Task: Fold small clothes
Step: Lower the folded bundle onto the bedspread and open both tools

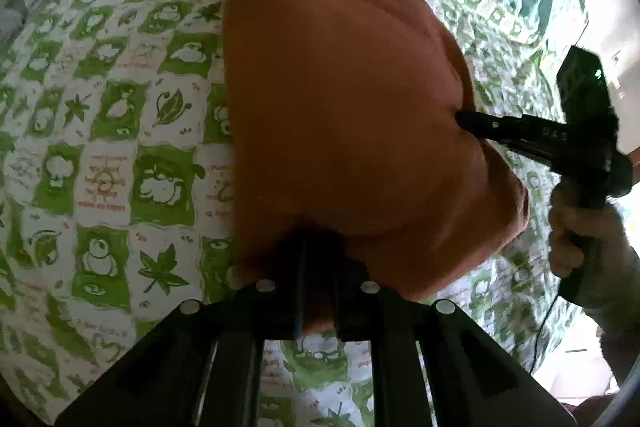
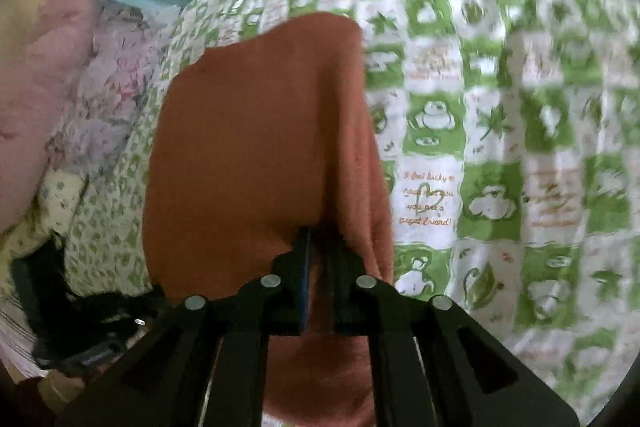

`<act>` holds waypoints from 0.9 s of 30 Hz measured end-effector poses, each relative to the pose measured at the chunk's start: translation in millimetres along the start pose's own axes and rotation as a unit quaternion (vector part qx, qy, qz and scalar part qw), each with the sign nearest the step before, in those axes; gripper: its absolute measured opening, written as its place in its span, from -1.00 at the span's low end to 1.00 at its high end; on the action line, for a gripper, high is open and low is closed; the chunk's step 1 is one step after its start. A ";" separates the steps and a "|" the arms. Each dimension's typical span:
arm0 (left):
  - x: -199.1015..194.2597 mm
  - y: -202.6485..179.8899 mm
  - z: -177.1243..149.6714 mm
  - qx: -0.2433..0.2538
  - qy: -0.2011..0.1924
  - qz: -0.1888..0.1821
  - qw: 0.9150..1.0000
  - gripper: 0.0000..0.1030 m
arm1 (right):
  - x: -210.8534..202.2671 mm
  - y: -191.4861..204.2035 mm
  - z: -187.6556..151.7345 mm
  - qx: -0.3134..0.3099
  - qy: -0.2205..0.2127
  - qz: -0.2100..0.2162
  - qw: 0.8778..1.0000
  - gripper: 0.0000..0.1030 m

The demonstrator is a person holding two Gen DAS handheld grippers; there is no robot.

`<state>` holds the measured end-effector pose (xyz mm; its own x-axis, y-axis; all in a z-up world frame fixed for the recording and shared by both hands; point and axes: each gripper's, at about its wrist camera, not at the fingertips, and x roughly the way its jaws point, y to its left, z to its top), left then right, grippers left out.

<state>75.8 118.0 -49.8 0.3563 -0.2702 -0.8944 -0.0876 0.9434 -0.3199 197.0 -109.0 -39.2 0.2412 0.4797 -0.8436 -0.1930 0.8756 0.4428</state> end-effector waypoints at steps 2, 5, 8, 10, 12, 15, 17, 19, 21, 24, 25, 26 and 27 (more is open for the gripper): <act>-2.0 -0.6 0.5 0.000 0.001 0.001 1.000 -0.78 | -1.7 -2.0 0.0 -0.003 -0.004 0.003 1.000 -0.89; -8.9 -4.2 -0.3 0.003 0.001 0.007 1.000 -0.79 | -11.3 5.1 -2.2 -0.008 -0.006 -0.010 1.000 -0.86; -18.8 -5.4 -3.0 -0.001 -0.001 0.007 1.000 -0.67 | -33.1 10.8 -12.3 -0.009 -0.016 -0.010 1.000 -0.81; -22.6 -0.1 -8.4 0.002 -0.004 0.009 1.000 -0.55 | -44.8 14.2 -25.3 -0.016 -0.019 -0.004 1.000 -0.81; -22.8 -0.3 -14.4 0.009 -0.005 0.015 1.000 -0.54 | -50.8 13.9 -43.0 -0.022 -0.012 -0.010 1.000 -0.81; -18.6 0.8 -18.4 0.012 -0.003 0.021 1.000 -0.54 | -40.4 4.7 -67.6 -0.017 0.013 -0.037 0.999 -0.81; -14.0 -0.2 -18.1 0.017 0.000 0.027 0.999 -0.55 | -29.5 -3.3 -74.7 -0.009 0.025 -0.053 0.998 -0.83; -10.2 -5.8 -17.7 0.027 -0.001 0.041 0.999 -0.54 | -26.0 -8.8 -75.3 -0.001 0.010 -0.044 0.999 -0.83; -11.9 -12.6 -18.8 0.038 -0.004 0.054 0.998 -0.49 | -28.1 -6.8 -73.3 0.002 0.006 -0.048 0.999 -0.81; -21.9 -19.2 -26.3 0.046 -0.013 0.062 0.997 -0.31 | -42.1 1.4 -75.0 -0.002 -0.005 -0.044 0.999 -0.81; -25.8 -19.8 -29.6 0.046 -0.017 0.066 0.997 -0.24 | -53.0 4.3 -78.7 -0.004 -0.013 -0.040 0.999 -0.78; -30.7 -20.1 -34.6 0.047 -0.021 0.070 0.996 -0.22 | -59.0 6.5 -81.4 -0.006 -0.018 -0.039 0.999 -0.76; -35.9 -19.2 -39.3 0.047 -0.023 0.070 0.996 -0.18 | -67.9 9.6 -85.8 -0.009 -0.026 -0.039 0.999 -0.68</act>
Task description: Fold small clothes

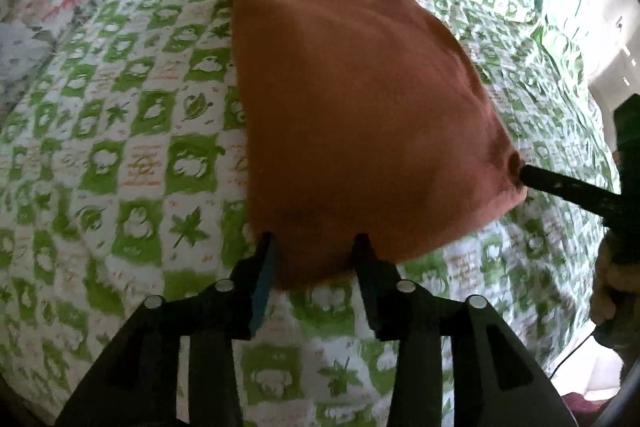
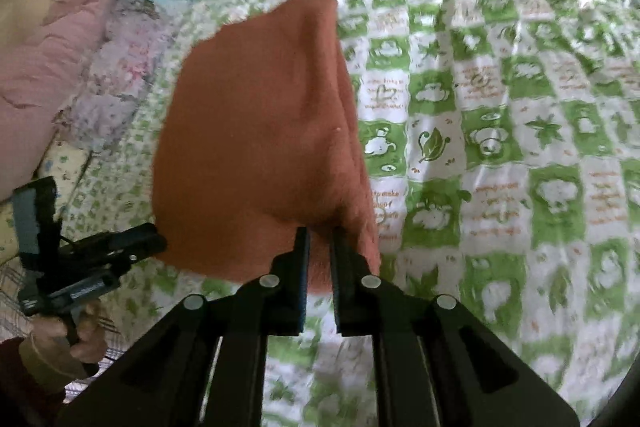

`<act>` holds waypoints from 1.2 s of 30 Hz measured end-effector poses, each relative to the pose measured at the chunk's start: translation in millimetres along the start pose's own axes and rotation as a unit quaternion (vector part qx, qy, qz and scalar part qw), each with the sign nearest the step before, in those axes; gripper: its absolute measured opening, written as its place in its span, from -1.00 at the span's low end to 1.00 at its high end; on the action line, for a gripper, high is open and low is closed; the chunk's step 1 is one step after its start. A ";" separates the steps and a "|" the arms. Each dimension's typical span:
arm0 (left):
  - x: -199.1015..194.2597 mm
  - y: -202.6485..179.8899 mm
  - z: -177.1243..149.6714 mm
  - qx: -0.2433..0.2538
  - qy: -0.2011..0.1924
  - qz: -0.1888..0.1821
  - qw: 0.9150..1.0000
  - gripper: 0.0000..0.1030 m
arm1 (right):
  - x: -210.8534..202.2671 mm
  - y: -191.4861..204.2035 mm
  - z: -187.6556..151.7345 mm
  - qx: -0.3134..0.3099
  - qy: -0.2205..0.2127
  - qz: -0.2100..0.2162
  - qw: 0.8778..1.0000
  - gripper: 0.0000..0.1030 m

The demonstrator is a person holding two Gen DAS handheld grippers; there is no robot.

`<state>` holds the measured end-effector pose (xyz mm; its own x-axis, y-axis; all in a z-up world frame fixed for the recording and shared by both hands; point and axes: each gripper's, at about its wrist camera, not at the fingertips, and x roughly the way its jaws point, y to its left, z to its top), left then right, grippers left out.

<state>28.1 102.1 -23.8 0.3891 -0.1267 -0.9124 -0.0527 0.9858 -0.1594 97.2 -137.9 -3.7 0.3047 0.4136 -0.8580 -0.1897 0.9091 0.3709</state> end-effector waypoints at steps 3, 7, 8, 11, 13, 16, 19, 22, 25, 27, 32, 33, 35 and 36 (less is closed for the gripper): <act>-10.0 -0.6 -14.0 0.001 0.001 -0.003 1.000 -0.09 | -17.6 5.8 -11.3 -0.010 -0.013 -0.002 1.000 -0.23; -24.6 -2.8 -33.8 0.012 -0.010 0.016 1.000 0.03 | -35.3 21.5 -32.4 -0.036 -0.029 -0.015 0.999 -0.18; -28.3 -2.8 -37.7 0.015 -0.015 0.020 1.000 0.05 | -36.5 24.1 -36.6 -0.041 -0.030 -0.019 0.999 -0.17; -40.4 -4.1 -47.0 0.024 -0.031 0.034 0.999 0.22 | -41.7 31.1 -50.6 -0.059 -0.035 -0.030 0.997 -0.10; -46.5 -5.7 -49.8 0.025 -0.040 0.043 0.998 0.37 | -42.2 37.5 -58.6 -0.076 -0.037 -0.039 0.996 -0.02; -51.2 -3.5 -49.6 0.026 -0.046 0.047 0.998 0.47 | -43.3 44.7 -66.1 -0.090 -0.040 -0.041 0.994 0.13; -53.8 -0.3 -52.0 0.026 -0.048 0.058 0.997 0.54 | -42.6 51.9 -69.8 -0.103 -0.041 -0.051 0.992 0.35; -55.7 4.8 -57.7 0.018 -0.051 0.064 0.997 0.55 | -41.8 58.0 -72.8 -0.118 -0.042 -0.058 0.990 0.46; -56.2 6.8 -65.3 0.016 -0.054 0.075 0.996 0.57 | -39.1 61.9 -76.1 -0.123 -0.042 -0.063 0.990 0.55; -54.8 7.3 -68.7 0.025 -0.052 0.085 0.995 0.57 | -36.2 62.6 -77.3 -0.126 -0.038 -0.066 0.989 0.57; -53.6 3.9 -75.6 0.043 -0.049 0.107 0.992 0.57 | -28.3 68.9 -81.1 -0.142 -0.031 -0.077 0.986 0.58; -52.9 3.1 -75.5 0.043 -0.048 0.107 0.992 0.57 | -27.5 70.2 -81.4 -0.144 -0.030 -0.077 0.986 0.60; -52.7 1.4 -74.1 0.044 -0.047 0.116 0.991 0.57 | -25.6 74.2 -81.2 -0.152 -0.028 -0.078 0.985 0.64; -53.5 1.3 -72.2 0.045 -0.051 0.119 0.991 0.57 | -25.3 76.6 -79.9 -0.157 -0.030 -0.078 0.984 0.65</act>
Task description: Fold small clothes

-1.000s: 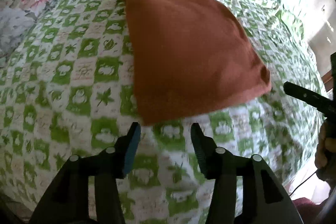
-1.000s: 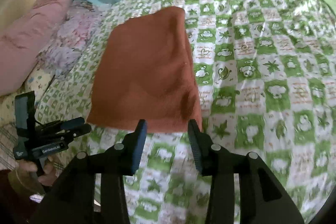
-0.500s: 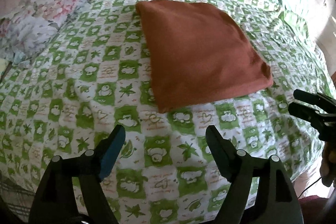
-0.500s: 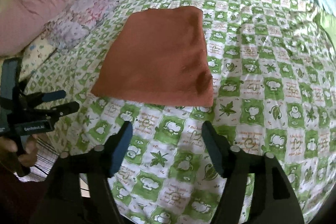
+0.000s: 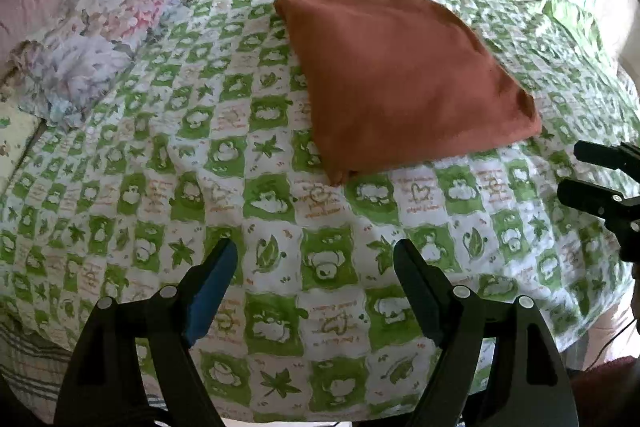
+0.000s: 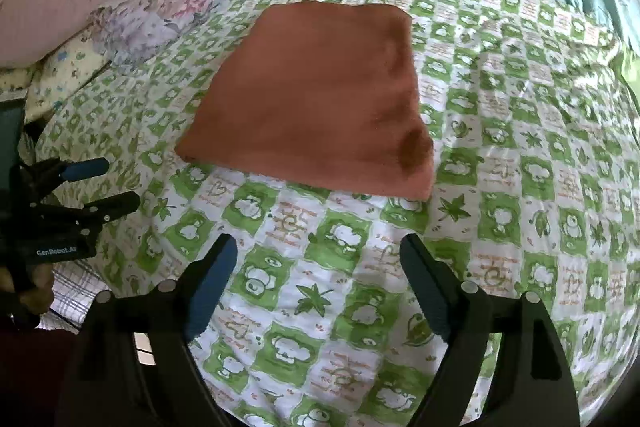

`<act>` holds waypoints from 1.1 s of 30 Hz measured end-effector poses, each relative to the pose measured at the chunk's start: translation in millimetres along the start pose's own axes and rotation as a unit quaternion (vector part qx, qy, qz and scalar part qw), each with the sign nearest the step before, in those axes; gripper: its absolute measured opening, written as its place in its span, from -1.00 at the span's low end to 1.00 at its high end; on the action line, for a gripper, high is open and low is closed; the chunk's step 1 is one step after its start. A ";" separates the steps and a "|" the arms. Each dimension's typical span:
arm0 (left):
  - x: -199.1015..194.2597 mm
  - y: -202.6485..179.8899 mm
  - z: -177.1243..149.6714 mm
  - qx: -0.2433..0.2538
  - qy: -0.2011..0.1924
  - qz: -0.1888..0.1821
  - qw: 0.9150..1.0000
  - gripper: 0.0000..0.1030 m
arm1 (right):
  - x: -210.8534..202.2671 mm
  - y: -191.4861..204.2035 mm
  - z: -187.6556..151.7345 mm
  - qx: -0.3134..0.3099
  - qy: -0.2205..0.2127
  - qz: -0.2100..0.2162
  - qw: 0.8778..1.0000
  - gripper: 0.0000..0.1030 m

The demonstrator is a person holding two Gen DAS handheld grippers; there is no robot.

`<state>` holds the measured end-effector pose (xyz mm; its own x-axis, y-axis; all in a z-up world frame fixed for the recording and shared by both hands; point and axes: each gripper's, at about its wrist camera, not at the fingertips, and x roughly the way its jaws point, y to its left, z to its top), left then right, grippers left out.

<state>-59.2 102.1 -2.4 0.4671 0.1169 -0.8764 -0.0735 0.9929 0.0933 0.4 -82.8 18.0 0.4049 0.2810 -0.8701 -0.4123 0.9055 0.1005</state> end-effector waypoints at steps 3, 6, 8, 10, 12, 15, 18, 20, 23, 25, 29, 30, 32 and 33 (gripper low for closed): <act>-2.1 4.4 10.3 -0.008 -0.013 0.001 1.000 0.58 | -2.0 2.1 6.9 -0.013 -0.010 -0.001 1.000 0.67; -1.7 7.7 23.1 -0.018 -0.022 0.013 1.000 0.61 | -2.2 0.4 15.3 -0.014 -0.020 -0.007 1.000 0.71; -0.2 9.2 31.9 -0.024 -0.026 0.014 0.999 0.61 | -0.7 -3.9 20.4 -0.006 -0.023 -0.007 1.000 0.72; 2.8 10.0 40.5 -0.026 -0.026 0.018 0.999 0.61 | 1.4 -9.7 26.1 0.005 -0.025 -0.007 1.000 0.73; 5.8 8.0 46.3 -0.026 -0.022 0.020 0.999 0.61 | 4.0 -12.7 30.3 0.012 -0.025 -0.005 1.000 0.73; 11.3 5.2 54.1 -0.026 -0.012 0.022 0.999 0.61 | 9.1 -15.3 39.7 0.013 -0.024 0.002 1.000 0.73; 16.2 2.0 60.1 -0.023 -0.005 0.028 0.999 0.61 | 12.3 -14.2 47.8 0.011 -0.029 0.003 1.000 0.74; 19.4 1.1 63.6 -0.020 -0.004 0.031 0.999 0.62 | 14.9 -14.0 53.6 0.011 -0.031 0.006 0.999 0.75; 23.3 -0.7 68.8 -0.018 -0.002 0.038 0.999 0.63 | 21.2 -14.3 61.1 0.008 -0.034 0.013 0.999 0.76; 25.7 -1.6 71.3 -0.016 -0.003 0.044 0.999 0.63 | 25.4 -14.1 64.2 0.006 -0.033 0.014 0.999 0.76; 31.0 -2.6 76.6 -0.008 0.000 0.050 0.999 0.63 | 34.5 -12.9 72.3 -0.002 -0.023 0.019 1.000 0.76; 32.4 -2.7 77.9 -0.006 0.000 0.053 0.999 0.63 | 36.4 -11.7 74.9 -0.005 -0.022 0.021 1.000 0.76; 35.8 -2.8 80.8 -0.005 0.003 0.057 0.998 0.64 | 39.3 -10.3 77.8 -0.010 -0.017 0.024 1.000 0.77; 36.7 -3.1 81.9 -0.006 0.005 0.057 0.998 0.64 | 41.6 -9.6 79.4 -0.014 -0.014 0.026 0.999 0.77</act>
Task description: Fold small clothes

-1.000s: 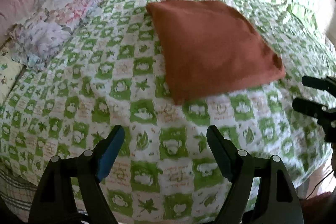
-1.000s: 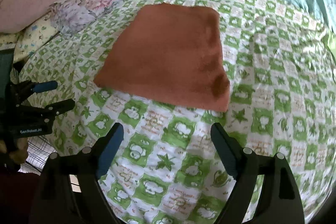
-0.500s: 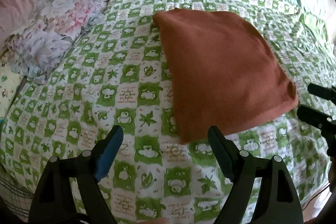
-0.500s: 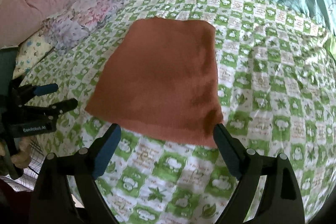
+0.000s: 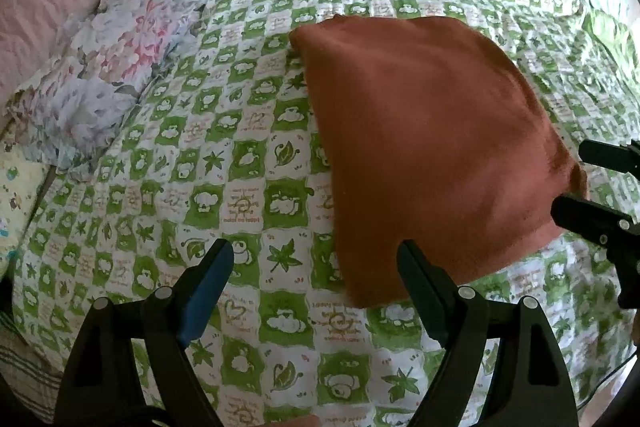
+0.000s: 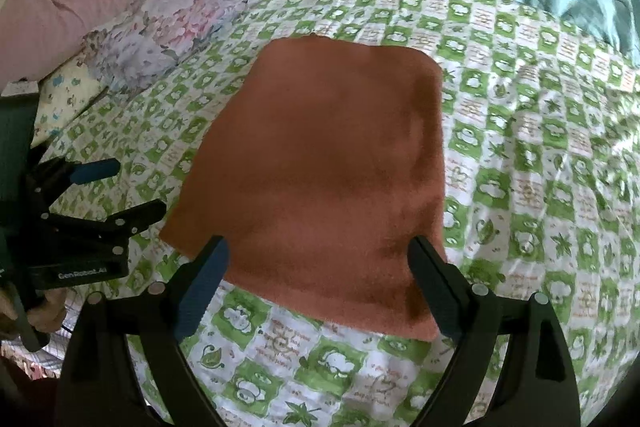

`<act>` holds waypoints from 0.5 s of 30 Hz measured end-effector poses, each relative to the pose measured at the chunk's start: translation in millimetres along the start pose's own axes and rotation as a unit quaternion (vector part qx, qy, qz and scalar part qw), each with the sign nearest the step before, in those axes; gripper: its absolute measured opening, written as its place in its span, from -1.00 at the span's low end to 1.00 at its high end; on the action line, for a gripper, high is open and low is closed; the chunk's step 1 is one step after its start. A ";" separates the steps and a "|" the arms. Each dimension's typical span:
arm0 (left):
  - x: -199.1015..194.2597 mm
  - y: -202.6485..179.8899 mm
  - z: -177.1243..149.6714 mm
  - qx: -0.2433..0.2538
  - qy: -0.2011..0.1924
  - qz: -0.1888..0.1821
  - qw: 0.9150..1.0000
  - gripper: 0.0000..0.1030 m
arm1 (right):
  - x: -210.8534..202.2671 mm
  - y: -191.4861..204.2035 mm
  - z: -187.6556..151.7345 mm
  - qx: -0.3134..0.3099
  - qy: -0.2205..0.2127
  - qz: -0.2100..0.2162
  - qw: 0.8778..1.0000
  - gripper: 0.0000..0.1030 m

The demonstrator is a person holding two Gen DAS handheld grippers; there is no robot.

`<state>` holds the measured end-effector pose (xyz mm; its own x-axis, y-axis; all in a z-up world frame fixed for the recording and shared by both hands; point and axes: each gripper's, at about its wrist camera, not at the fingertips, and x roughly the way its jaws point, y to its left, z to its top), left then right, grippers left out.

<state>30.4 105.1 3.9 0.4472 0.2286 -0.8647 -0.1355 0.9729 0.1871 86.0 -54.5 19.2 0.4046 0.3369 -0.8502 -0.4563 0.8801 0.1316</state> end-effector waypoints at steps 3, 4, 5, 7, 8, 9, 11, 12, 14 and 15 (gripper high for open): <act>2.7 -0.5 4.1 -0.003 0.002 0.001 1.000 0.64 | 5.4 -0.9 3.0 -0.002 0.006 0.003 1.000 0.77; 3.3 -0.7 5.6 -0.005 0.001 0.002 1.000 0.64 | 6.7 -1.8 4.0 -0.001 0.007 0.002 1.000 0.77; 4.4 -0.2 7.5 -0.005 0.000 0.001 1.000 0.64 | 7.6 -2.8 4.7 0.001 0.007 0.003 1.000 0.77; 6.0 -0.7 11.1 -0.006 0.000 -0.001 1.000 0.65 | 9.0 -6.9 7.0 0.009 0.005 0.003 1.000 0.77; 7.2 -0.9 13.2 -0.007 -0.001 -0.002 1.000 0.65 | 9.5 -8.5 8.0 0.010 0.005 0.004 1.000 0.77; 7.7 -1.7 14.4 -0.007 -0.001 -0.002 1.000 0.65 | 10.0 -10.2 8.8 0.013 0.004 0.004 1.000 0.77; 9.7 -2.9 17.3 -0.007 -0.001 -0.002 1.000 0.65 | 11.4 -13.1 10.4 0.015 0.005 0.003 1.000 0.77; 10.5 -3.9 18.7 -0.008 -0.001 -0.003 1.000 0.66 | 11.9 -14.0 11.4 0.015 0.005 0.003 1.000 0.77; 11.3 -5.8 20.4 -0.008 -0.002 -0.005 1.000 0.66 | 13.3 -15.6 13.0 0.018 0.004 0.004 1.000 0.77; 11.6 -7.2 21.5 -0.007 -0.002 -0.005 1.000 0.66 | 13.6 -16.5 14.0 0.018 0.004 0.005 1.000 0.77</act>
<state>55.6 101.4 2.5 0.4525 0.2194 -0.8644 -0.1432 0.9746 0.1724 110.1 -59.8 12.5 0.3936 0.3435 -0.8527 -0.4314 0.8881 0.1587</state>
